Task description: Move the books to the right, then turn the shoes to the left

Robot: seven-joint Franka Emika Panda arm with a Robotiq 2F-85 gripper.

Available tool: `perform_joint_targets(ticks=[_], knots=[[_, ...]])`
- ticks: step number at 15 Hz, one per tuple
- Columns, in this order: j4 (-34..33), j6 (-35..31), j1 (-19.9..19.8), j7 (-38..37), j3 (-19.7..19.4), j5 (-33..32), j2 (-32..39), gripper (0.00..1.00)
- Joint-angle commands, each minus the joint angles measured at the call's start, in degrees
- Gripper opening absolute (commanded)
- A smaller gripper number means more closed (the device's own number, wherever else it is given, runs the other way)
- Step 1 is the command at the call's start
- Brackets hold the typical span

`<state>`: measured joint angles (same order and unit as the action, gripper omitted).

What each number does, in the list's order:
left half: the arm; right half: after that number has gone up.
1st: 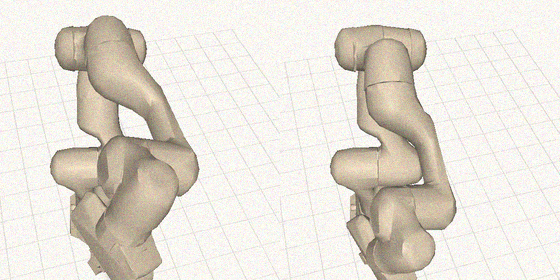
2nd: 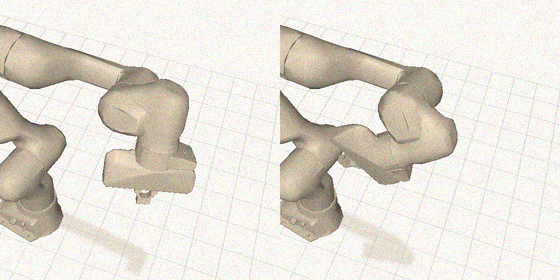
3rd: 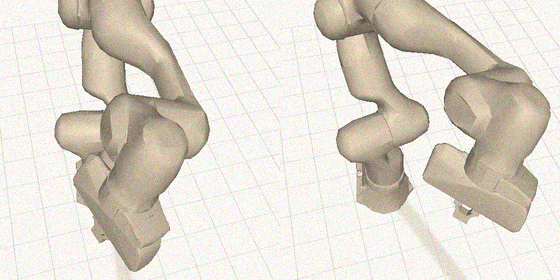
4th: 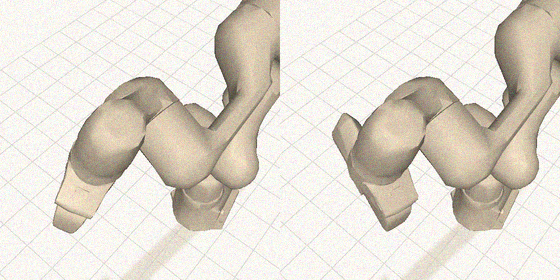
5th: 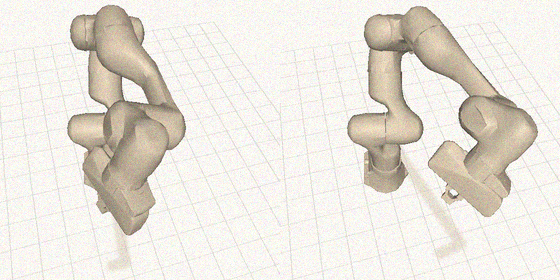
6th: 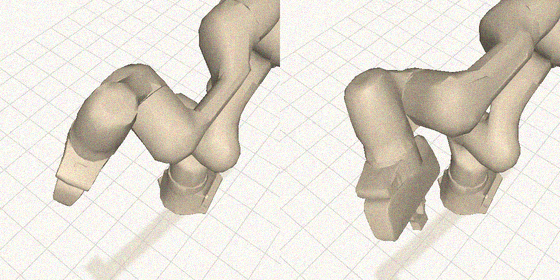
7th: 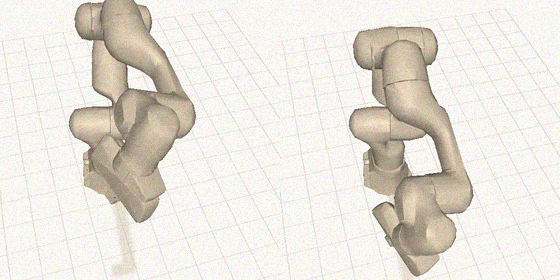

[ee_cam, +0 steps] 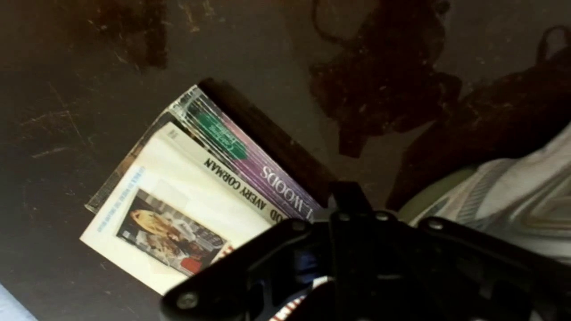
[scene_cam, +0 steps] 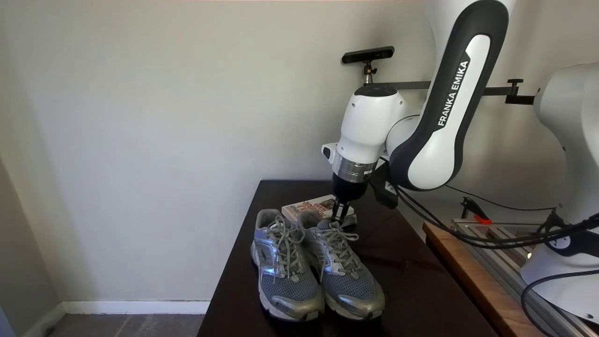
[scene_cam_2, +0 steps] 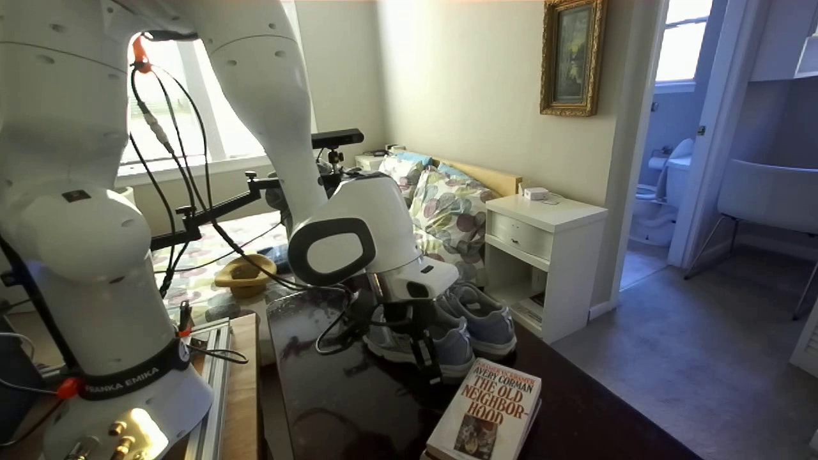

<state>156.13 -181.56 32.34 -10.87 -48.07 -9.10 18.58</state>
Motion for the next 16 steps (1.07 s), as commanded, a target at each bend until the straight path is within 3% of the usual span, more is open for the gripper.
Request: perform_joint_targets(ticks=[1,2,7,12,16], knots=[[0.9,-2.0,-4.5,1.1,4.2,-0.3,-2.2,0.0],[0.7,-2.5,-6.6,3.5,6.5,2.4,-2.0,0.0],[-0.1,-4.9,-13.8,5.6,12.5,4.6,-0.3,0.0],[-1.7,-7.3,-17.6,6.5,15.3,9.0,2.2,0.0],[-2.9,-8.3,-18.2,6.4,15.6,12.9,4.5,0.0]])
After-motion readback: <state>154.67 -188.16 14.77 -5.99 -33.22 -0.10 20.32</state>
